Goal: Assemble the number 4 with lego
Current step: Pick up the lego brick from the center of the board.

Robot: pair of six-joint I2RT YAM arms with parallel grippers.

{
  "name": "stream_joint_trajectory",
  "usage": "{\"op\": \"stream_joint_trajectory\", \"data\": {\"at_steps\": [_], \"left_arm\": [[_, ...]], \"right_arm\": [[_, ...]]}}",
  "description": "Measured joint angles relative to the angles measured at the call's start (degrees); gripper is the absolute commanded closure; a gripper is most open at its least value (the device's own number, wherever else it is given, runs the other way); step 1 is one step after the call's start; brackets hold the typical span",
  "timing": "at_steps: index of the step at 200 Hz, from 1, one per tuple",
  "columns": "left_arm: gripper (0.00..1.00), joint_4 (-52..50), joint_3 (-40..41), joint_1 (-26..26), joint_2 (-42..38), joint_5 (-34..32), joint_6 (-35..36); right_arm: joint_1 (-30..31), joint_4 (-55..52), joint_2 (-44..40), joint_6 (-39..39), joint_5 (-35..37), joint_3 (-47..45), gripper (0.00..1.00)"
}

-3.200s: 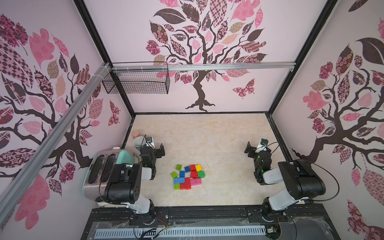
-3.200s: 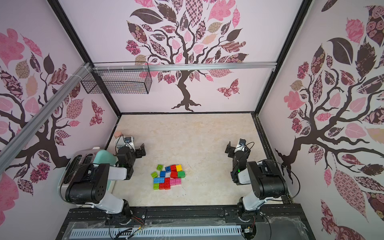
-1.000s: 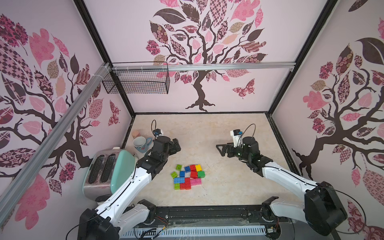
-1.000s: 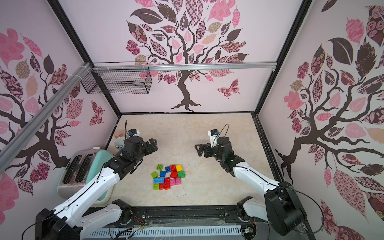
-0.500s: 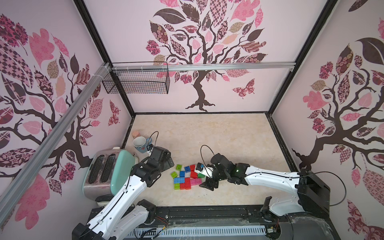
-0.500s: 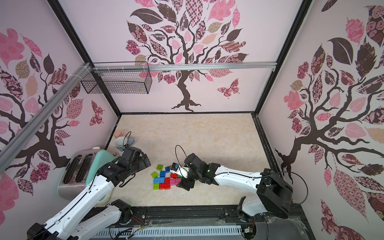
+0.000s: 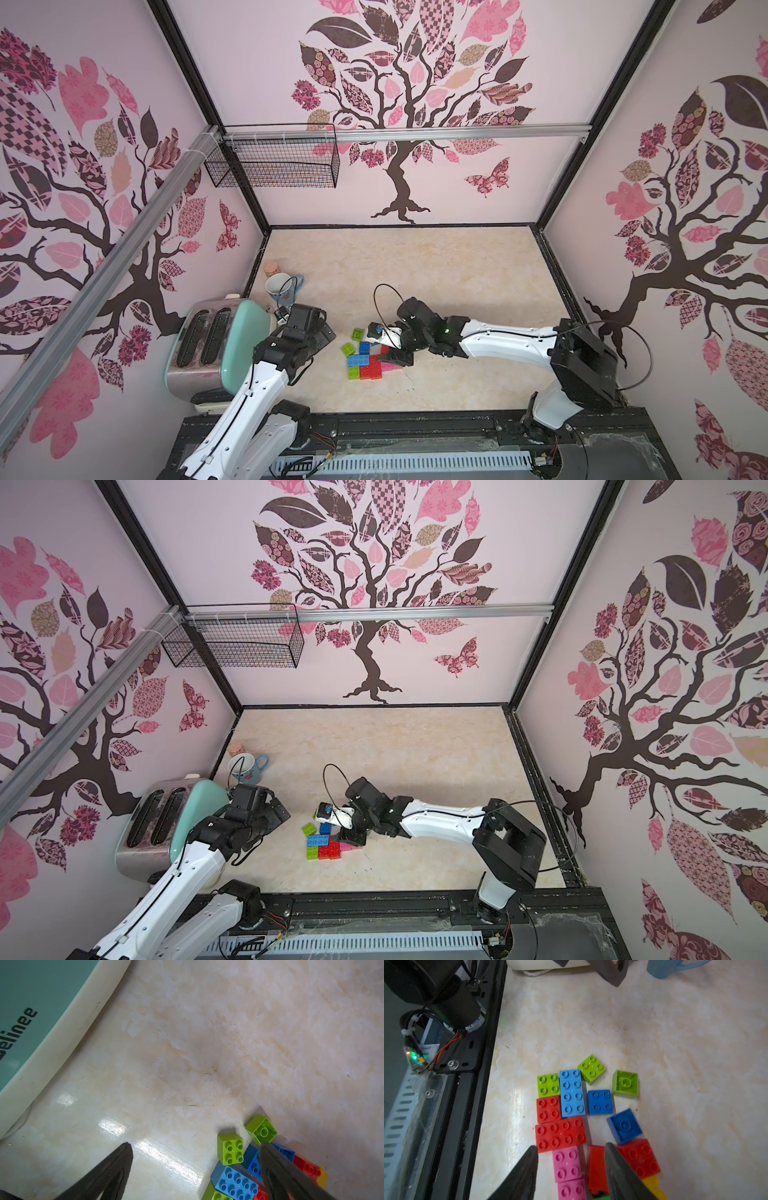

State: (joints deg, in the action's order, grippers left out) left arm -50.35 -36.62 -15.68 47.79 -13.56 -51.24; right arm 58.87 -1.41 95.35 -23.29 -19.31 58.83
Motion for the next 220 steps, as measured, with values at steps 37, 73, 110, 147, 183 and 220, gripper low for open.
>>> {"op": "stream_joint_trajectory", "data": {"at_steps": [37, 73, 110, 147, 183, 220], "left_arm": [[0.02, -0.31, 0.0, 0.35, 0.61, -1.09, -1.03], [0.02, -0.26, 0.0, 0.68, 2.38, -1.38, -1.51], [0.02, 0.13, 0.0, 0.76, 2.67, -1.38, -1.51], [0.02, 0.13, 0.0, 0.81, 2.67, -1.38, -1.51], [0.02, 0.44, 0.0, 0.81, 2.73, -1.22, -1.49], [0.02, 0.83, 0.0, 0.98, 3.5, -1.14, -1.49]], "right_arm": [[1.77, -2.19, 8.52, 1.9, 4.57, 9.68, 0.45], [1.9, -7.43, 14.56, 2.51, 8.9, 17.35, 0.49], [1.81, -10.8, 17.66, 1.95, 11.21, 19.23, 0.5], [1.81, -13.25, 20.72, 0.94, 12.52, 21.11, 0.5], [1.81, -14.56, 22.34, 0.33, 13.33, 22.4, 0.49], [1.81, -15.78, 23.41, -0.52, 13.09, 23.54, 0.5]]}}
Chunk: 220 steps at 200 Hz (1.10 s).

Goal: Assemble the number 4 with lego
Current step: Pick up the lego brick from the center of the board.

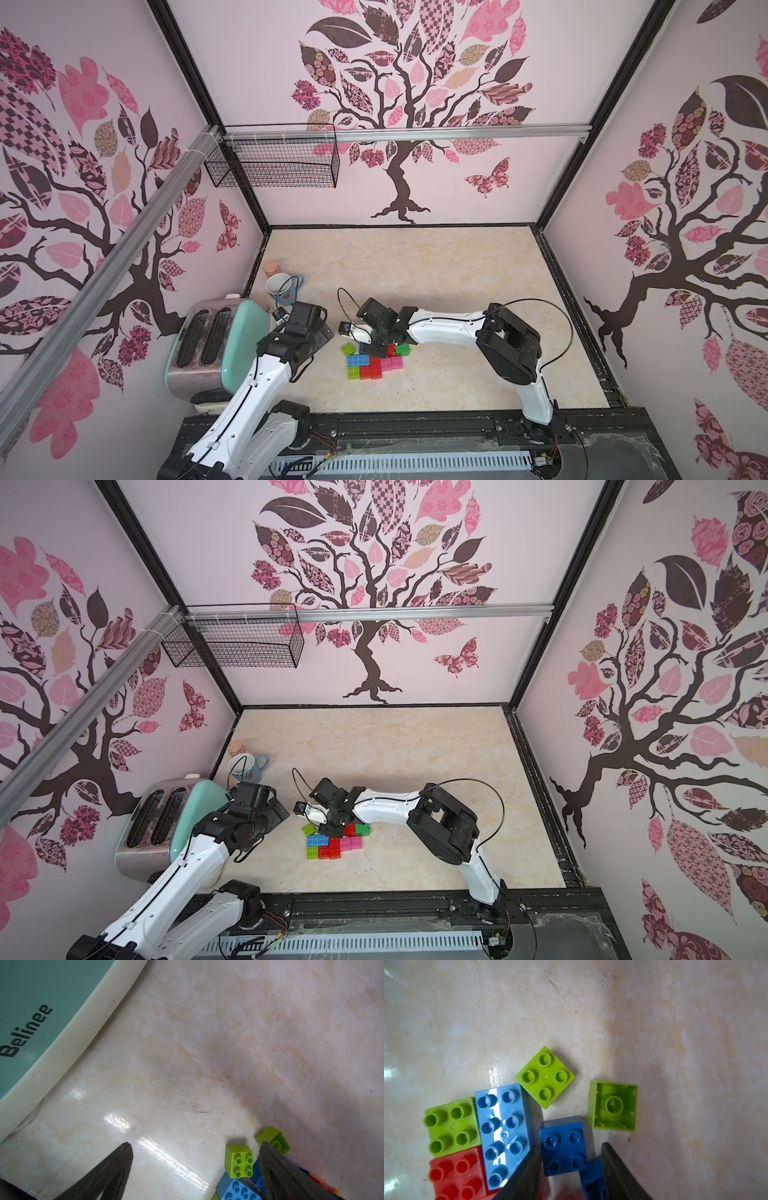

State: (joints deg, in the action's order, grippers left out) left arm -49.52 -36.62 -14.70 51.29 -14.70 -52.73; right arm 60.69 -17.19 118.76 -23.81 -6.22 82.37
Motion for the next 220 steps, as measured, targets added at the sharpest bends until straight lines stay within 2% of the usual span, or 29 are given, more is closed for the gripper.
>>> {"op": "stream_joint_trajectory", "data": {"at_steps": [35, 97, 132, 162, 220], "left_arm": [[0.02, 0.2, 0.0, 0.04, 0.13, 0.0, 0.02], [0.02, 0.61, 0.44, 0.04, 0.98, 0.24, 0.07], [0.02, 0.68, 0.44, 0.04, 1.66, 0.42, 0.11], [0.02, 0.81, 0.44, 0.09, 1.75, 0.42, 0.13], [0.02, 1.05, 0.76, 0.17, 2.14, 0.85, 0.11]], "right_arm": [[0.0, -0.63, 1.22, -0.52, -0.72, 1.03, 0.56], [0.0, -0.7, 1.79, -0.52, -2.03, 1.62, 0.72], [0.0, 1.29, 0.24, 0.24, -3.54, -0.98, 0.82], [0.0, 1.86, -3.85, 1.62, -4.48, -5.55, 1.0], [0.0, 2.14, -8.2, 5.95, -5.57, -8.28, 1.0]]}}
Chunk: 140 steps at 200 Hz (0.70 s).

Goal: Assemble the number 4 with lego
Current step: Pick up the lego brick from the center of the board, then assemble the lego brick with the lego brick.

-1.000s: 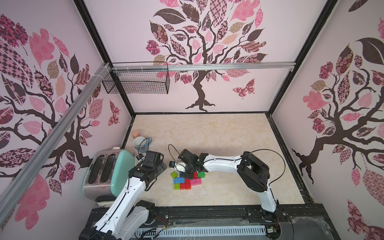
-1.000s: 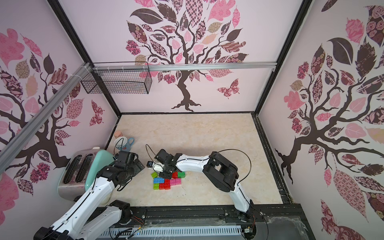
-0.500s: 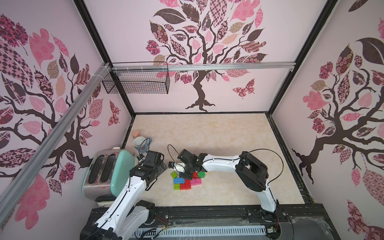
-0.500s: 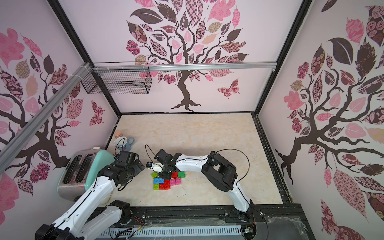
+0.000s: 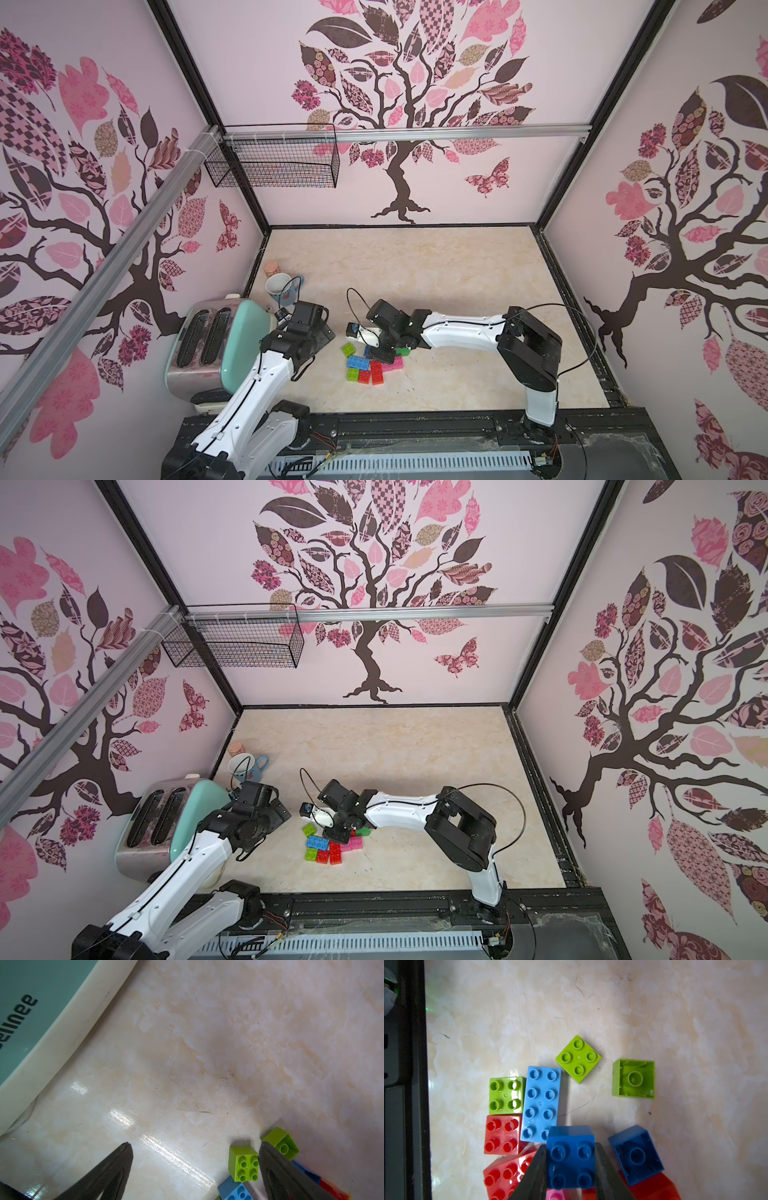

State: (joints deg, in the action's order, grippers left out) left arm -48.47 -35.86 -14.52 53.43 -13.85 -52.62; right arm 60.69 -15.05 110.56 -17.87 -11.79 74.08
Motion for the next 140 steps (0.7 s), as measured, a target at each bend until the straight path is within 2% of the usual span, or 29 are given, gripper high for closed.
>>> {"op": "stream_joint_trajectory", "data": {"at_steps": [62, 105, 140], "left_arm": [[0.02, 0.9, 0.09, 0.13, 0.04, 2.14, 0.35], [0.02, 2.23, 0.09, 0.13, 1.62, 3.93, 1.22], [0.02, 2.71, 0.09, 0.26, 3.82, 4.04, 1.05]], "right_arm": [[0.0, 1.18, -2.12, 8.55, 1.05, -1.6, 1.0], [0.11, 0.61, -8.98, 8.92, 0.09, -7.37, 1.0], [2.23, -0.02, -9.29, 9.18, 2.19, -7.65, 1.0]]}}
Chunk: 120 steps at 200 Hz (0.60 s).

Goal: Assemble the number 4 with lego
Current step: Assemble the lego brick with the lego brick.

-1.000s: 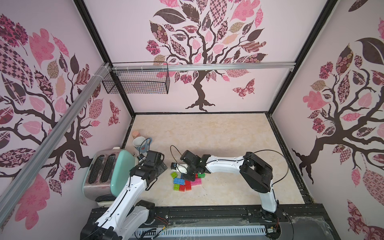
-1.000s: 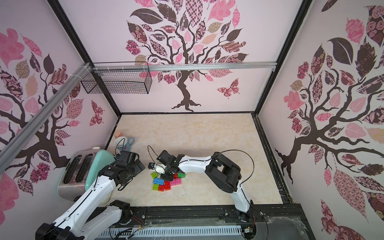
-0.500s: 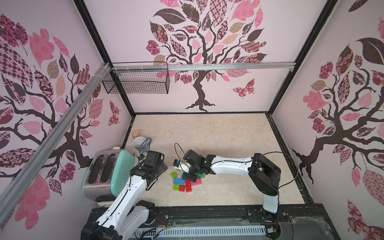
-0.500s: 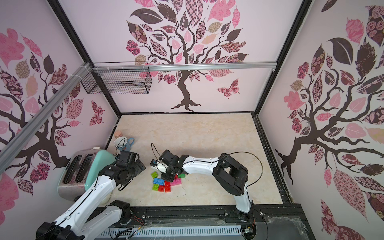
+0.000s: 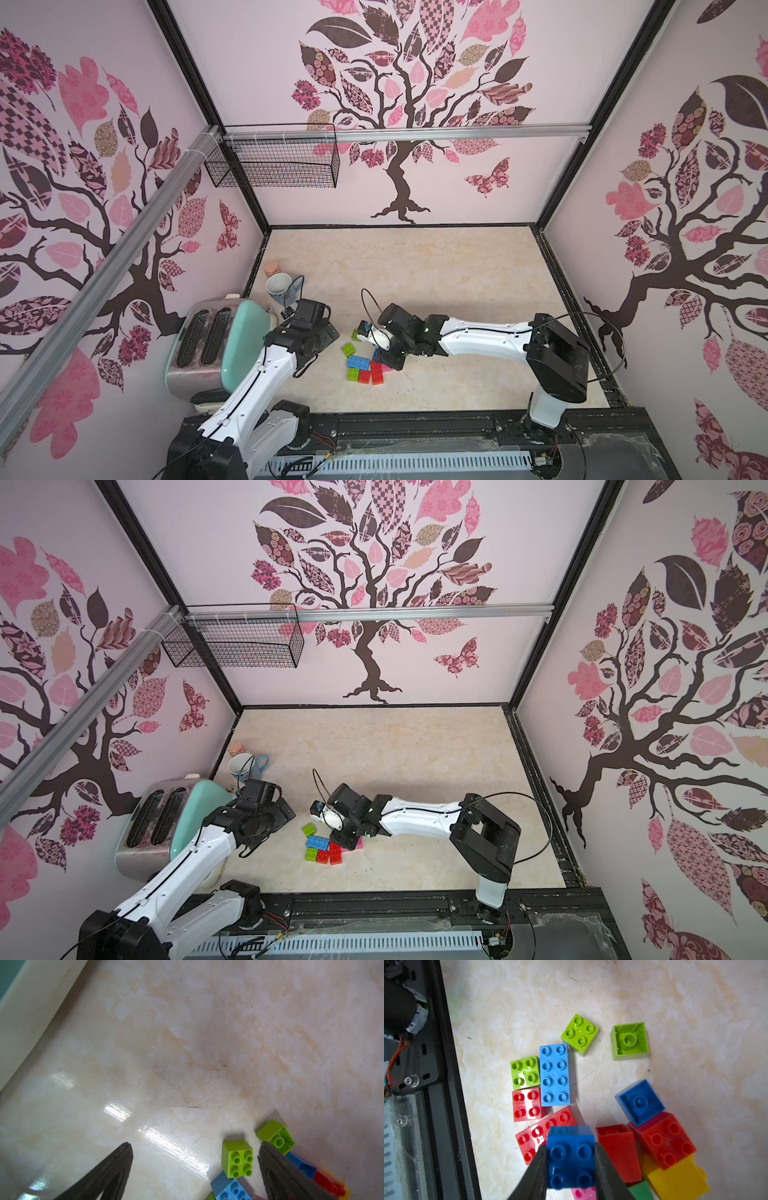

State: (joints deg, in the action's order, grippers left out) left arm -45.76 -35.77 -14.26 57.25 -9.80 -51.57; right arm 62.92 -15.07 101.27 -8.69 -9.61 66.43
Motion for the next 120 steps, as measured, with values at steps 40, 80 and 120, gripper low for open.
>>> {"op": "stream_joint_trajectory", "data": {"at_steps": [40, 80, 120], "left_arm": [[0.02, 0.39, -0.07, 5.03, 2.34, 1.97, 0.87], [0.02, 2.23, -0.13, 18.58, 2.62, 9.9, 2.67], [0.02, 5.16, -0.13, 19.28, 1.7, 17.11, 4.07]], "right_arm": [[4.46, 0.28, 0.04, 0.81, 1.62, 1.14, 1.0], [7.23, -0.22, 2.14, 1.03, 3.34, 2.32, 1.0], [7.67, -0.52, 3.48, 1.9, 5.7, 3.41, 1.0]]}}
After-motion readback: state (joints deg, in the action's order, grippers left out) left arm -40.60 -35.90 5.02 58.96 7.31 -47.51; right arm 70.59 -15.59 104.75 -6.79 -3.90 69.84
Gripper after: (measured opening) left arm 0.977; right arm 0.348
